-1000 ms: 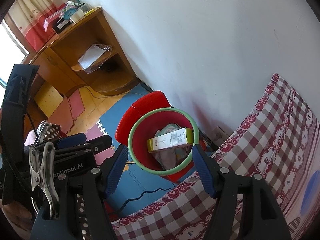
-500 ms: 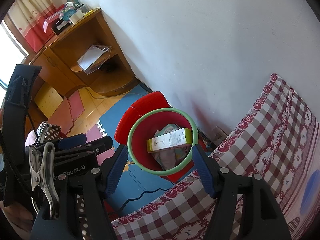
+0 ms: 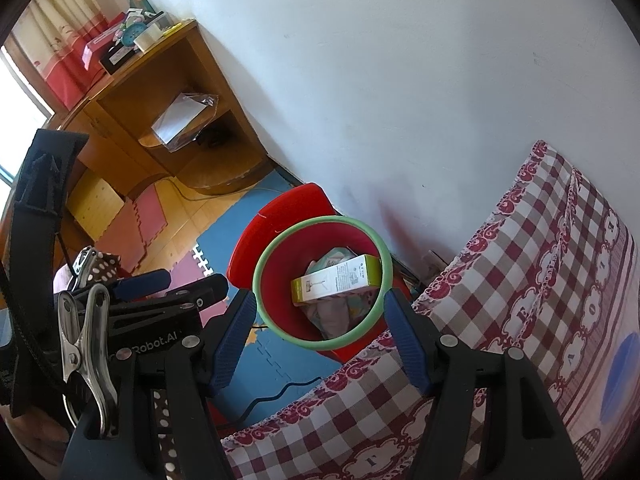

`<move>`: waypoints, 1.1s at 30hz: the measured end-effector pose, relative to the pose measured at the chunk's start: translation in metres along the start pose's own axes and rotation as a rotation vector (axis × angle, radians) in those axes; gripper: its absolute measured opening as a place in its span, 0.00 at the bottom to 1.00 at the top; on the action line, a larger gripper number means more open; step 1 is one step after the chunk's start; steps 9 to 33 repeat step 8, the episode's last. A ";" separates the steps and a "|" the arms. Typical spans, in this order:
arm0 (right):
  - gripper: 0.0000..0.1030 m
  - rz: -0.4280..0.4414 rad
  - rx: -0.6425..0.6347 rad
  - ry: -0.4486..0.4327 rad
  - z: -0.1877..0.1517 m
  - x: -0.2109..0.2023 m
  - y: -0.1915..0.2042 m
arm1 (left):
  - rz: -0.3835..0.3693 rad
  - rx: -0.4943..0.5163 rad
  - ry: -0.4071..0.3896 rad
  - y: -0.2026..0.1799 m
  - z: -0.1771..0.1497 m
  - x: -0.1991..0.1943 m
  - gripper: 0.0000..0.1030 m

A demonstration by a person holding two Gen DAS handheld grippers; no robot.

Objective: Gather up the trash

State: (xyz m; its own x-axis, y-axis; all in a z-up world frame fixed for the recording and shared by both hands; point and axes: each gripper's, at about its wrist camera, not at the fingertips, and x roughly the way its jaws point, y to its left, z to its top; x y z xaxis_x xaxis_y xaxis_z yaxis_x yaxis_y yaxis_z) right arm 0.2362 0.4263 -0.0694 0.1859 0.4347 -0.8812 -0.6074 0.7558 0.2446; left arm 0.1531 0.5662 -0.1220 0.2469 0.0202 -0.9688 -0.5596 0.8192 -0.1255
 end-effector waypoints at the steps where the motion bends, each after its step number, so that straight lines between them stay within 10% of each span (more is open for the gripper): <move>1: 0.67 -0.003 0.000 0.000 0.000 0.000 0.000 | 0.000 0.004 -0.002 0.000 0.000 0.000 0.69; 33: 0.67 -0.011 0.004 -0.005 0.001 -0.003 0.004 | -0.012 0.015 0.005 0.001 0.002 -0.001 0.70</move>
